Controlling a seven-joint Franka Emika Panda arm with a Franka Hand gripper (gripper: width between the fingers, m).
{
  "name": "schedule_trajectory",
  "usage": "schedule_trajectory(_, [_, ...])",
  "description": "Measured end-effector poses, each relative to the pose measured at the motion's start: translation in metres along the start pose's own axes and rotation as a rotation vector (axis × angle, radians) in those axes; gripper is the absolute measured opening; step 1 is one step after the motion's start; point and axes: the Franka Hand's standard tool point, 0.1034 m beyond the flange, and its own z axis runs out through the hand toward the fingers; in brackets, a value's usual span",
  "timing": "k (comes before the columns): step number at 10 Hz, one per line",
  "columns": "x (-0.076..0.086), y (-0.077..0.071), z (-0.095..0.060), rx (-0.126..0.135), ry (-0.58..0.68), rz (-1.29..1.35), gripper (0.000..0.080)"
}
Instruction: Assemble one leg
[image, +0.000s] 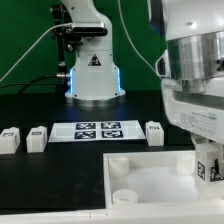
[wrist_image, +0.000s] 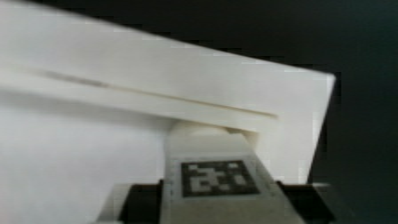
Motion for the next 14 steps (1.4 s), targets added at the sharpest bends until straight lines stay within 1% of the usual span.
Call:
schedule_trajectory(2, [-0.0023,-0.0012,0.0006,0.012,-0.017,0.23,0.0294])
schedule_trajectory(3, [-0.0012,-0.001,0.0005,0.011,-0.018,0.318,0.0294])
schedule_trajectory(6, [-0.0009,-0.0006,0.0006,0.011,-0.015,0.257,0.0294])
schedule_trajectory(7, [-0.0004,-0.0008,0.0008,0.023,-0.01,0.174,0.048])
schedule_trajectory(8, [-0.0011,0.0025,0.0031,0.029,-0.002,-0.05,0.061])
schedule_trajectory(9, [-0.0029,0.0042,0.0035,0.019,-0.001,-0.215,0.061])
schedule_trajectory(10, [-0.0033,0.005,0.0034,0.014,-0.003,-0.333,0.0641])
schedule_trajectory(14, [0.0001,0.0044,0.0032,0.012,0.008,-0.746,0.0649])
